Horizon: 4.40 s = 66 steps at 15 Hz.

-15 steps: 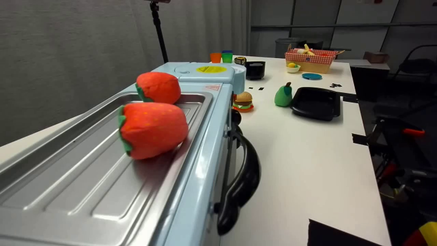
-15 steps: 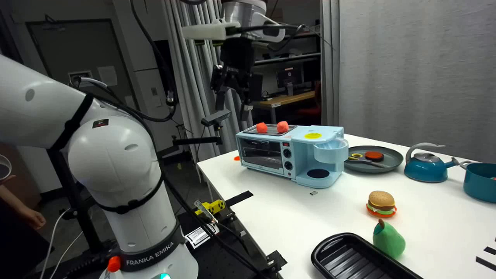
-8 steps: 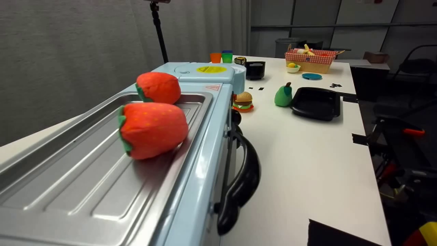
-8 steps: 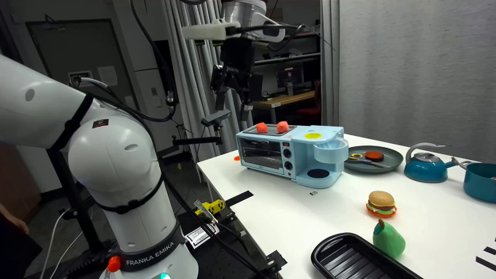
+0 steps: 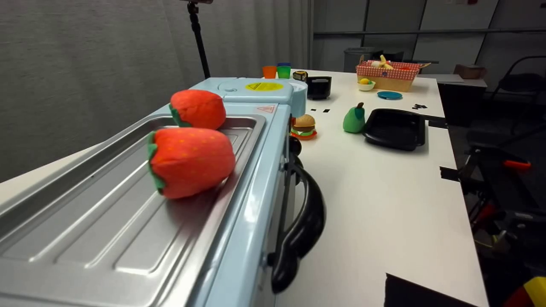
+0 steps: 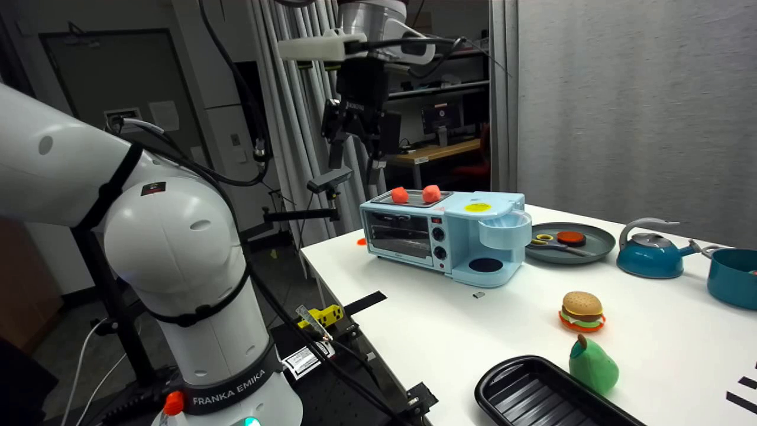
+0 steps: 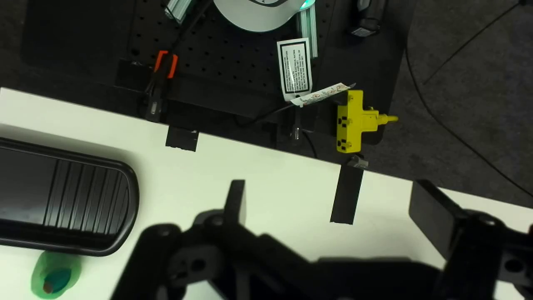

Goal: Put the green pear in the coffeemaker chamber

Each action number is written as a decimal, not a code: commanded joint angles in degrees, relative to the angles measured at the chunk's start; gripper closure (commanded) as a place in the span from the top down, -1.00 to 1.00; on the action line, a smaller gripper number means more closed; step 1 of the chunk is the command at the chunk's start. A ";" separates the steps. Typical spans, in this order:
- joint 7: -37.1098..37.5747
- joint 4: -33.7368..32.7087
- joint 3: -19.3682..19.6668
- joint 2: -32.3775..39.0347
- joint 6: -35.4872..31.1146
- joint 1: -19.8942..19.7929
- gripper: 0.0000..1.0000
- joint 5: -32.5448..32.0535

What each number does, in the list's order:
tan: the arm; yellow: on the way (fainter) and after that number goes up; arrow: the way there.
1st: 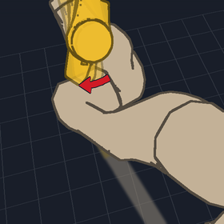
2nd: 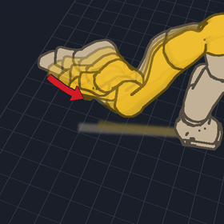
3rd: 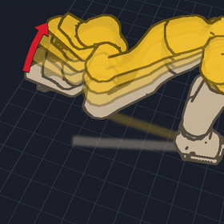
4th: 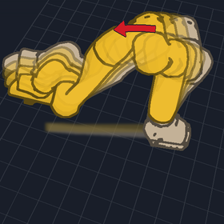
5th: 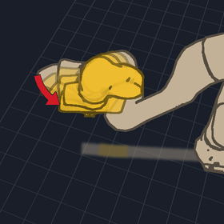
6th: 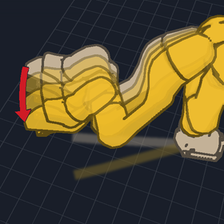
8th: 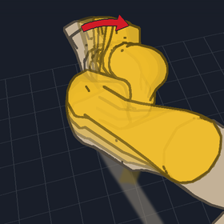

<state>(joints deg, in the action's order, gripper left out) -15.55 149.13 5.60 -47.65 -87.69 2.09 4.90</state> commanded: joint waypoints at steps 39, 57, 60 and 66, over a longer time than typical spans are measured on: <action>2.82 -10.59 5.18 33.14 -38.83 -10.07 1.00 -14.37; -2.11 -16.15 5.98 51.41 -50.11 -12.05 1.00 -13.23; -2.59 -16.18 5.71 53.64 -52.58 -12.24 1.00 -12.41; -4.21 -17.60 4.64 58.41 -55.76 -12.70 1.00 -9.53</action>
<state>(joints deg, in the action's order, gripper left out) -16.66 133.65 11.52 7.75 -141.91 -9.16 -7.36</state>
